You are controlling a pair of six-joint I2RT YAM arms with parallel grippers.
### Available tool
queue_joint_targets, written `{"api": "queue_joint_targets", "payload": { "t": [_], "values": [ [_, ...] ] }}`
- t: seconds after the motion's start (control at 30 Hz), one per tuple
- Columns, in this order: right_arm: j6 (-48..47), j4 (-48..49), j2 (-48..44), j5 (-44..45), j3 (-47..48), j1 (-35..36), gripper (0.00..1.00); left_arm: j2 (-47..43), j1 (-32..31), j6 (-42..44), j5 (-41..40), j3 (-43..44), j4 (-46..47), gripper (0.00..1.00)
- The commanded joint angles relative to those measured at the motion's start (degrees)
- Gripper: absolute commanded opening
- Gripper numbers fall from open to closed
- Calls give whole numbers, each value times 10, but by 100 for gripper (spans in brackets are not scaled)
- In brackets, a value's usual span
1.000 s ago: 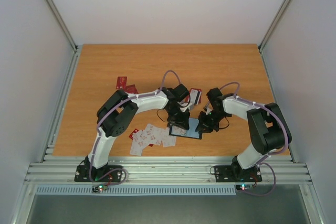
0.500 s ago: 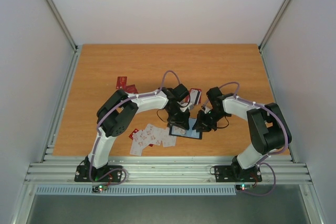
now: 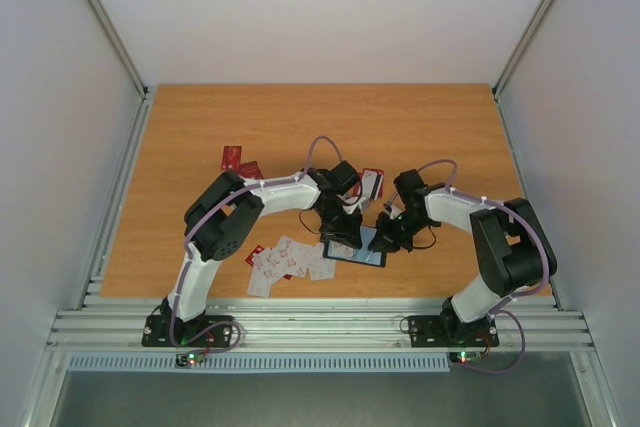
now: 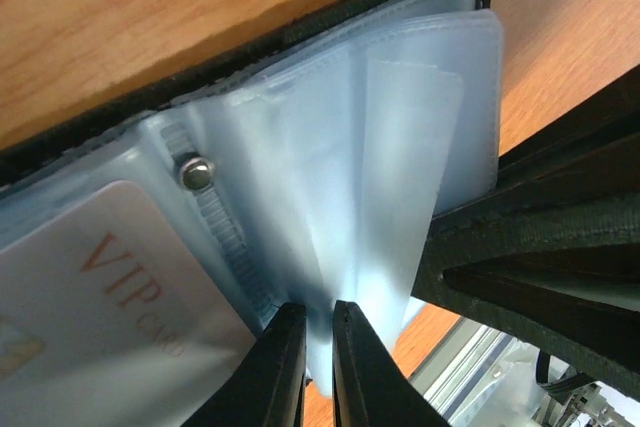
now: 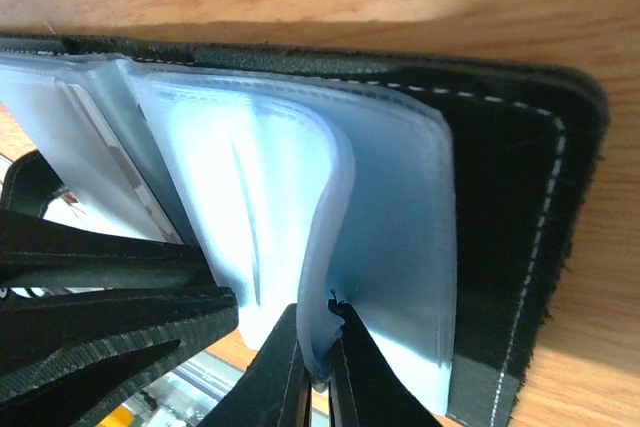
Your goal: Put the credit cards into the card holder
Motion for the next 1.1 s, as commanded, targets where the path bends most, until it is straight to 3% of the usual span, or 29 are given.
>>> {"api": "queue_joint_targets", "payload": {
  "t": [0.0, 0.33, 0.83, 1.07],
  "values": [
    [2, 8, -28, -4, -12, 1, 5, -2, -4, -7, 13, -5, 20, 11],
    [-17, -53, -30, -20, 46, 10, 8, -83, 17, -32, -55, -3, -29, 14],
    [-4, -47, 45, -34, 127, 99, 20, -216, 97, -40, -97, -138, -32, 16],
    [8, -43, 85, -29, 167, 120, 31, -249, 111, -33, -99, -177, -32, 16]
  ]
}}
